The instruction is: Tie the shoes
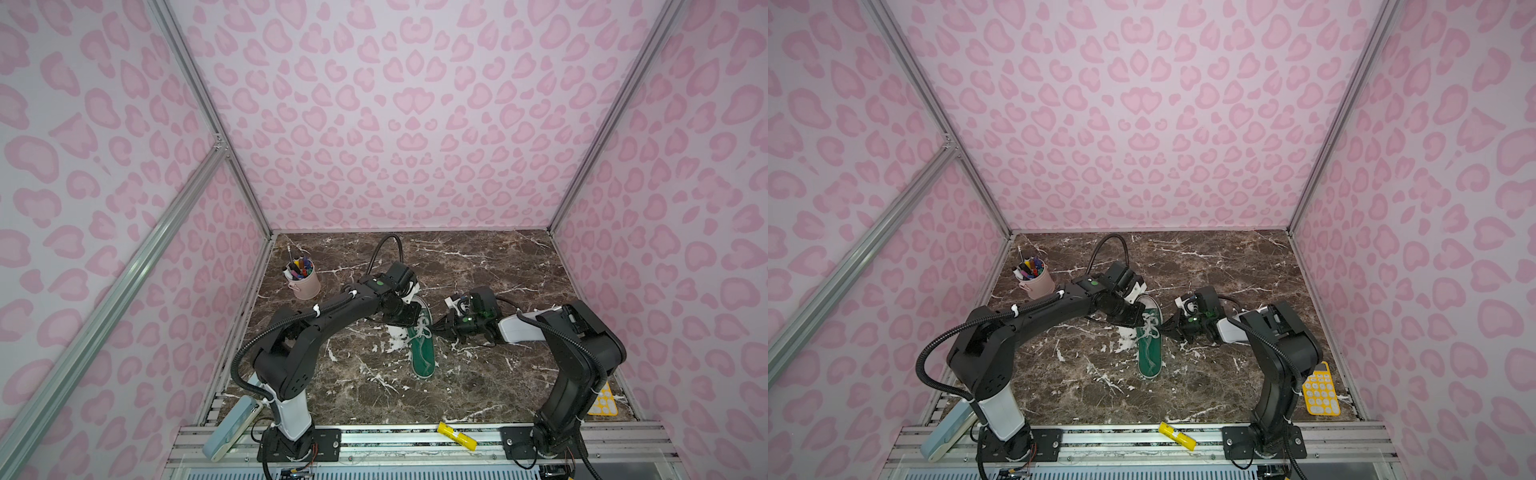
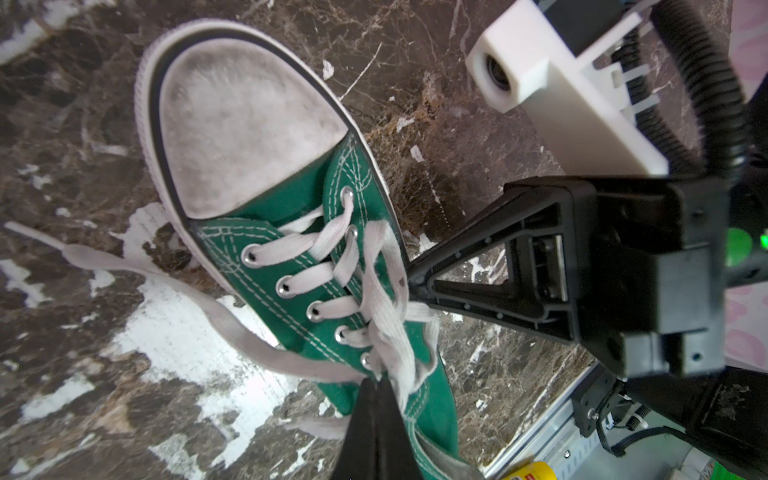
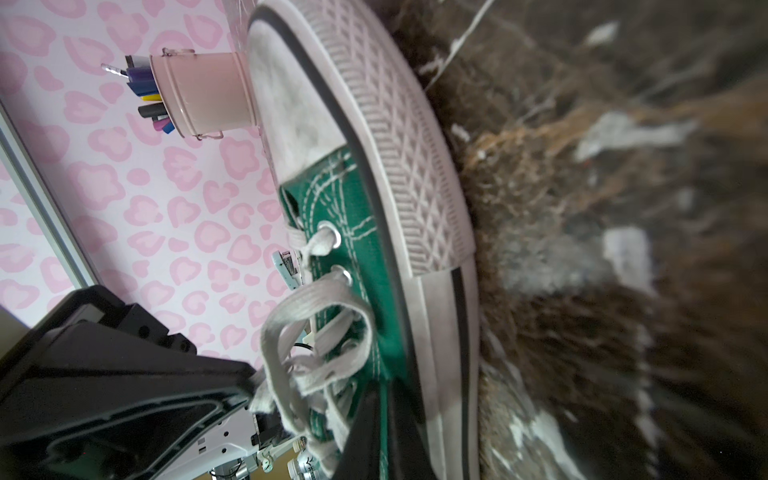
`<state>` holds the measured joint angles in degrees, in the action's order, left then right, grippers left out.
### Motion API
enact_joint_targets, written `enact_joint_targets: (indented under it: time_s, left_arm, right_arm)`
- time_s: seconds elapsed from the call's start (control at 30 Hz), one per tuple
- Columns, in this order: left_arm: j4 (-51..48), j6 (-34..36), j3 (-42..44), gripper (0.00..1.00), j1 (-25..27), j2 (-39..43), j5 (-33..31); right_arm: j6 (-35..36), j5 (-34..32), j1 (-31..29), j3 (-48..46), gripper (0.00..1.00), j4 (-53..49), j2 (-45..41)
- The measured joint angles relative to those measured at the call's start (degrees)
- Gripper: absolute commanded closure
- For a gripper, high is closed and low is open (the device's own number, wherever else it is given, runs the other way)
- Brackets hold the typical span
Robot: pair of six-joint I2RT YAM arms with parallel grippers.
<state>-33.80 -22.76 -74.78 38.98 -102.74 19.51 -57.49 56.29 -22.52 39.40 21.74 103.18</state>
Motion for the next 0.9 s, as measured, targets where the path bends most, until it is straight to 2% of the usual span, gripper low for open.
enact_joint_targets:
  time_s: [0.43, 0.9]
  left_arm:
    - [0.0, 0.0, 0.0, 0.97, 0.0, 0.0, 0.0]
    - [0.0, 0.0, 1.0, 0.97, 0.0, 0.0, 0.0]
  right_arm:
    - [-0.4, 2.8, -1.4, -0.2, 0.92, 0.8, -2.5]
    - [-0.4, 3.9, -2.4, 0.6, 0.93, 0.6, -1.0]
